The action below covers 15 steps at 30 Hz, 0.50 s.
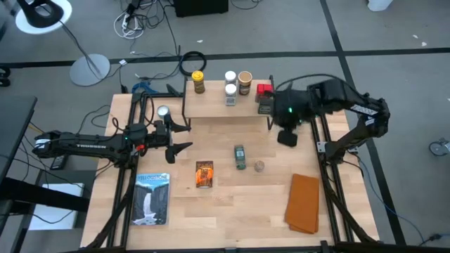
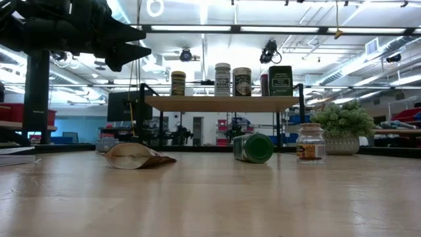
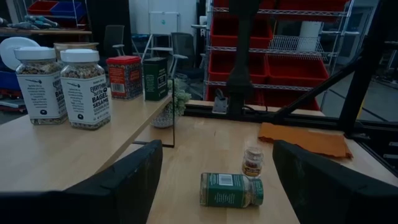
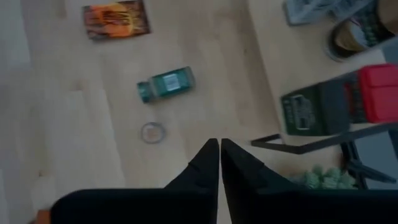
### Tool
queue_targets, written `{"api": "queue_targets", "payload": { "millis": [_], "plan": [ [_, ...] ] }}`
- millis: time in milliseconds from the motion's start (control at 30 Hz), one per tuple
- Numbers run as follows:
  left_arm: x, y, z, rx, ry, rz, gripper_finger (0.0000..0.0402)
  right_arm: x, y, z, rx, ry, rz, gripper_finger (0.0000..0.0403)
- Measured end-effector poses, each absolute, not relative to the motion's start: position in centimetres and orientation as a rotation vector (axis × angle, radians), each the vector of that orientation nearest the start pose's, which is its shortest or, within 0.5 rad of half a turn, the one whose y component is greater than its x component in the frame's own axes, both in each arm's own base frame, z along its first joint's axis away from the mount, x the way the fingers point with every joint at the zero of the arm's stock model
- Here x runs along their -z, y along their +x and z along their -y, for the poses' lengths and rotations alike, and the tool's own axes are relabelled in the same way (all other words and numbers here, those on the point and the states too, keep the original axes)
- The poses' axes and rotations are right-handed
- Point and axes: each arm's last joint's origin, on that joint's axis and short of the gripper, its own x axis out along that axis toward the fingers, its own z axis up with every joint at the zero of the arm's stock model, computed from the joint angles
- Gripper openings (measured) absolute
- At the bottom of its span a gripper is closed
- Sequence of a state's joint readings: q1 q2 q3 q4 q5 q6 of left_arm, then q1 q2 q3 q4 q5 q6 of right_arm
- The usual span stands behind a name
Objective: Shelf spices
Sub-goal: Put the brown bottle seasoning on the shelf
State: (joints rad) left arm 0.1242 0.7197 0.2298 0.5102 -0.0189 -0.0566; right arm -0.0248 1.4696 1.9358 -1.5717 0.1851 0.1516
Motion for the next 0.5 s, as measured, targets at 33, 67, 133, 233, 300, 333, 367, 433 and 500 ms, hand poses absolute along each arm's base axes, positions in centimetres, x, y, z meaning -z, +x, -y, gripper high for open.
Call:
{"api": "queue_targets", "payload": {
  "millis": [33,67,133,233,300,333,367,433,500],
  "plan": [
    [-21.7,16.1,-2.1,-0.143,-0.056,0.025,0.0309,-44.4,22.9,0.4,0.266,0.039,-1.082,0.0013],
    [-21.7,16.1,-2.1,-0.143,-0.055,0.025,0.0309,-44.3,22.9,-0.2,0.262,0.033,-1.078,0.0008],
    [-21.7,16.1,-2.1,-0.142,-0.055,0.025,0.0309,-43.9,23.0,-1.6,0.262,0.016,-1.081,0.0003],
    [-21.7,16.1,-2.1,-0.142,-0.056,0.025,0.0309,-42.8,23.2,-3.4,0.292,-0.019,-1.094,0.0006],
    [-21.7,16.1,-2.1,-0.142,-0.055,0.024,0.0309,-41.5,23.4,-4.5,0.308,-0.039,-1.110,0.0006],
    [-21.7,16.1,-2.1,-0.142,-0.056,0.025,0.0309,-40.8,23.7,-4.9,0.314,-0.045,-1.117,0.0005],
    [-21.7,16.1,-2.1,-0.143,-0.055,0.025,0.0309,-39.9,23.9,-5.4,0.319,-0.050,-1.128,0.0004],
    [-21.7,16.1,-2.1,-0.142,-0.055,0.025,0.0309,-38.1,24.5,-6.4,0.315,-0.051,-1.133,0.0002],
    [-21.7,16.1,-2.1,-0.143,-0.055,0.025,0.0309,-35.9,25.3,-7.3,0.287,-0.047,-1.117,0.0003]
  ]
}}
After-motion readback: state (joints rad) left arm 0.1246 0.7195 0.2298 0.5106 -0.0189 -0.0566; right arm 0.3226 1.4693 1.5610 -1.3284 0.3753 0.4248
